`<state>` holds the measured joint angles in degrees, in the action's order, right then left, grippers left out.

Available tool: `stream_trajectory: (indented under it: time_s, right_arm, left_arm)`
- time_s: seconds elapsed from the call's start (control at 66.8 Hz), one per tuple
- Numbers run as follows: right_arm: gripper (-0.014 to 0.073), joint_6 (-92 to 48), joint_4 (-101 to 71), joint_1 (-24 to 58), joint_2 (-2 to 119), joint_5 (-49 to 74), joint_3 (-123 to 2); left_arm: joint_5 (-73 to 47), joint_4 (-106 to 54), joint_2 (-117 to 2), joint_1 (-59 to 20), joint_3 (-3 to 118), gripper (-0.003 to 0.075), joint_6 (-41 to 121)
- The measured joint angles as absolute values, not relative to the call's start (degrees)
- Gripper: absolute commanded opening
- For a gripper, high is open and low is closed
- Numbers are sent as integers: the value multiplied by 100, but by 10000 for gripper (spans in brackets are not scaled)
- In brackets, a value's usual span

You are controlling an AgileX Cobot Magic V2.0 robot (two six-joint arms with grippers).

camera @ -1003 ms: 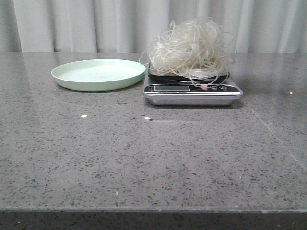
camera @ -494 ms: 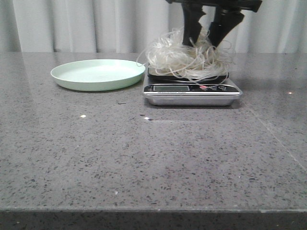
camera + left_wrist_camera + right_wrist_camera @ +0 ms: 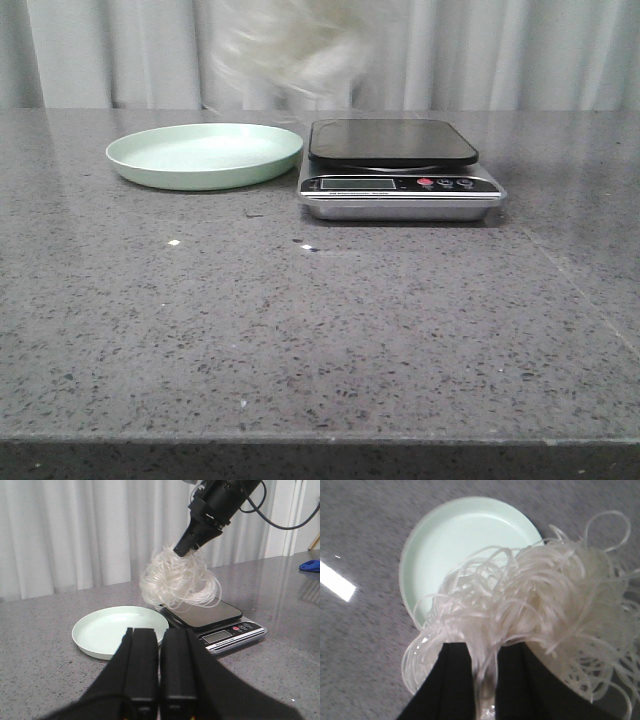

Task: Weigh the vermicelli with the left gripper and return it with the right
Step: 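Carry the vermicelli with the right gripper back onto the green plate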

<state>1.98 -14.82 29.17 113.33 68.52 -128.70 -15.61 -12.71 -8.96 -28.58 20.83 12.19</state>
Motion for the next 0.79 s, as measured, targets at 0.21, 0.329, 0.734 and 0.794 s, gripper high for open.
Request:
stream_trajectory:
  time_s: [0.21,0.329,0.734,0.794]
  right_arm:
    - [141,198,-1607,3317,11910,5853,-12955]
    - [175,198,-1584,3326,12272,5570,-12955]
    - [595,198,-1601,3315,12375,5177,-12944]
    - [595,198,-1601,3277,12258,5287,-12944]
  left_arm:
    - [-1561,-1271,-896,-2858,2083,127,1219]
    - [-1561,-1271,-896,-2858,2083,127,1219]
    - [-1561,-1271,-896,-2858,2083,127,1219]
    - [-1561,-1271,-896,-2858,2083,127,1219]
